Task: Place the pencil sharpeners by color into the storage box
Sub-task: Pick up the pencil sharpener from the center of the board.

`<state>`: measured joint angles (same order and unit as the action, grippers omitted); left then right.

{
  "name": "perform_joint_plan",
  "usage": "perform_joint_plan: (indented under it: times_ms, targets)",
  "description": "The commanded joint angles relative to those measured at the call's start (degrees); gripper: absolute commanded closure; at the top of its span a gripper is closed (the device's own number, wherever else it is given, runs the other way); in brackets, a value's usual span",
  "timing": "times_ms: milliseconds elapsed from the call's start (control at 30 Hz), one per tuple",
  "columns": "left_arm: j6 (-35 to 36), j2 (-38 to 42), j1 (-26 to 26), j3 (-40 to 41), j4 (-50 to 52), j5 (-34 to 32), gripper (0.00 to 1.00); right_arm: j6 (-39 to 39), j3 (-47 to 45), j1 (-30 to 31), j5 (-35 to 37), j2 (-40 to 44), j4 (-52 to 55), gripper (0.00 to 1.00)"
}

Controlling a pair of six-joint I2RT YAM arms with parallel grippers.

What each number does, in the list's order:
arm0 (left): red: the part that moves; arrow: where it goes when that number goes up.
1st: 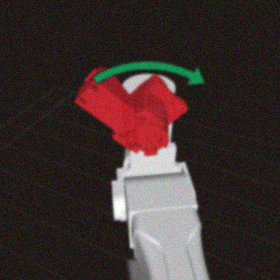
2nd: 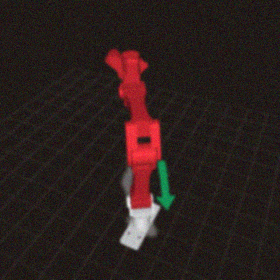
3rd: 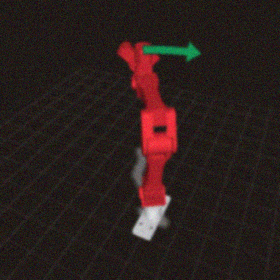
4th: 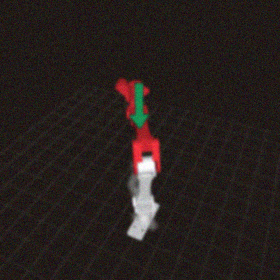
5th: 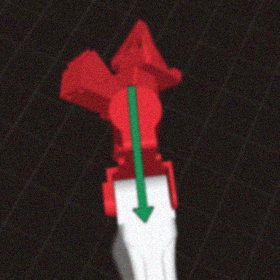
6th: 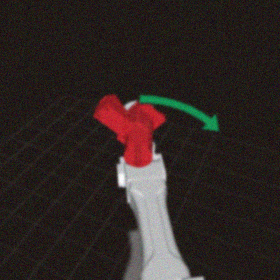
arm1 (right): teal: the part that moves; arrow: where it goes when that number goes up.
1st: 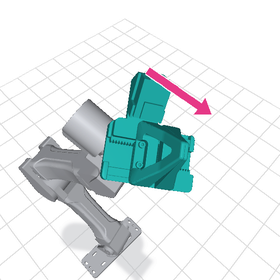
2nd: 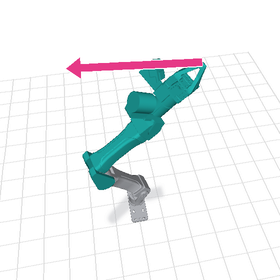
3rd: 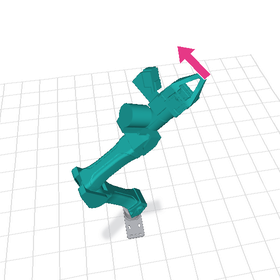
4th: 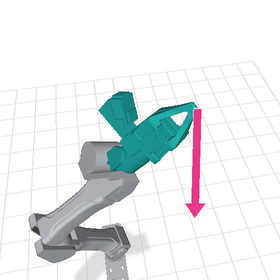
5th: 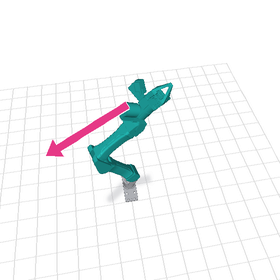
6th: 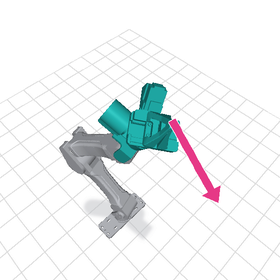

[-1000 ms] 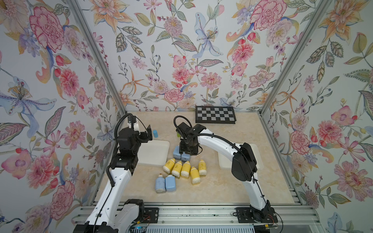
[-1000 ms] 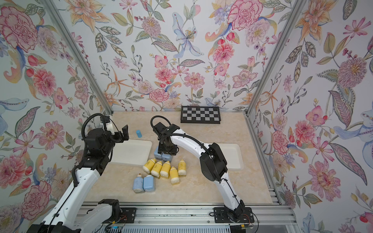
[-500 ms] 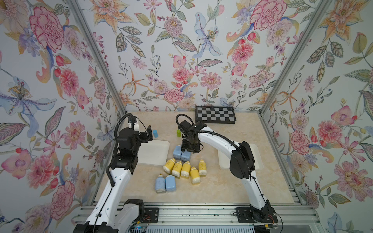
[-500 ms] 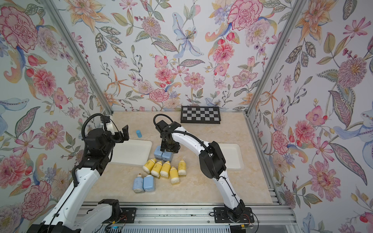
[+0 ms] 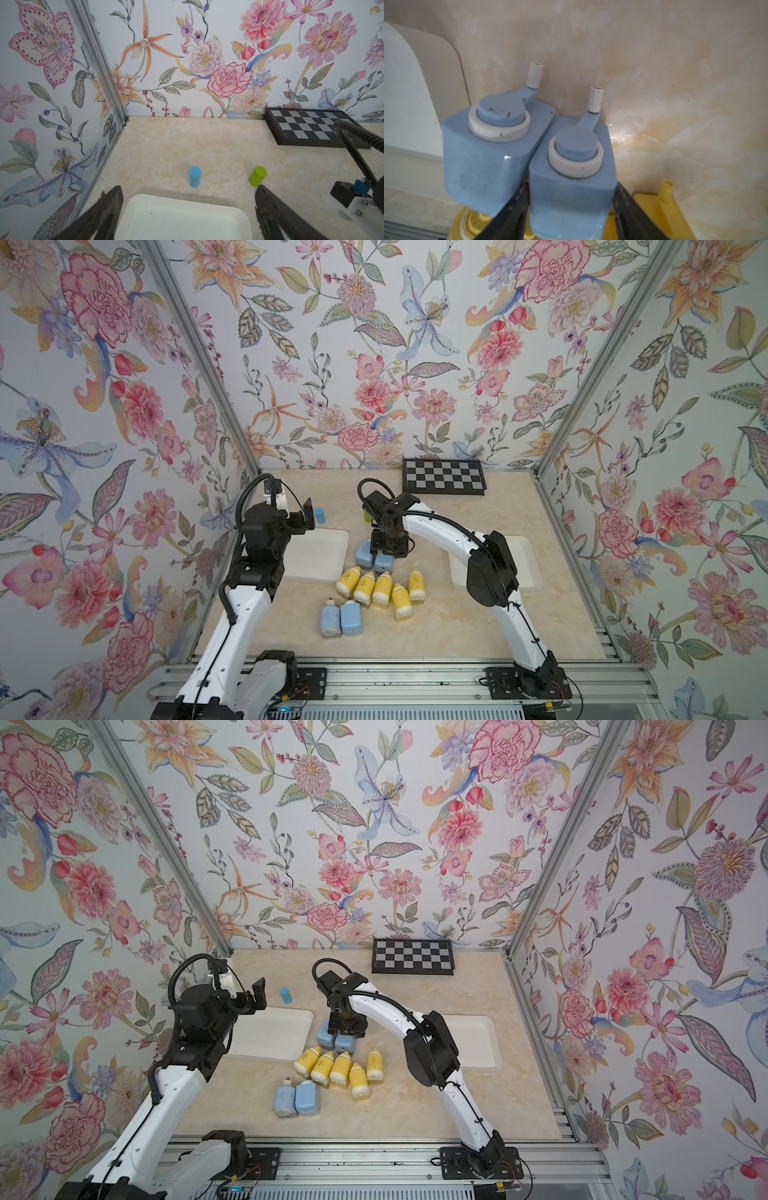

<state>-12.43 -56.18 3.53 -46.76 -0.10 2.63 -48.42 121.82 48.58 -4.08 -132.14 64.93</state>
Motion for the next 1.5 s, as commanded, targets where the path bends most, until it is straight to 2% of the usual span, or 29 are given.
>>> perform_joint_plan:
  times_ms: [0,400,600,800,1200,1467]
  targets:
    - [0.65,0.28,-0.29,0.88,-0.8,0.44,0.01,0.04,1.0,0.24,1.11,-1.54,2.53,0.37]
    - [0.82,0.11,-0.33,0.88,-0.85,0.4,0.01,1.31,-0.31,-0.38,1.96,-3.38,3.01,0.36]
    - [0.91,0.09,-0.29,0.88,-0.71,0.44,0.01,2.15,-1.0,-0.9,3.23,-1.43,2.97,0.49]
    - [0.91,0.38,-0.33,0.88,-0.7,0.53,0.01,4.61,-2.9,-1.8,5.08,3.25,3.01,0.6]
    - [0.91,0.12,-0.01,0.88,-0.66,0.97,0.01,13.99,-5.44,-6.6,7.03,13.16,3.01,0.64]
    - [1.04,-0.15,0.36,0.8,-0.46,0.97,0.01,19.93,-17.59,-13.92,8.7,25.99,3.96,0.64]
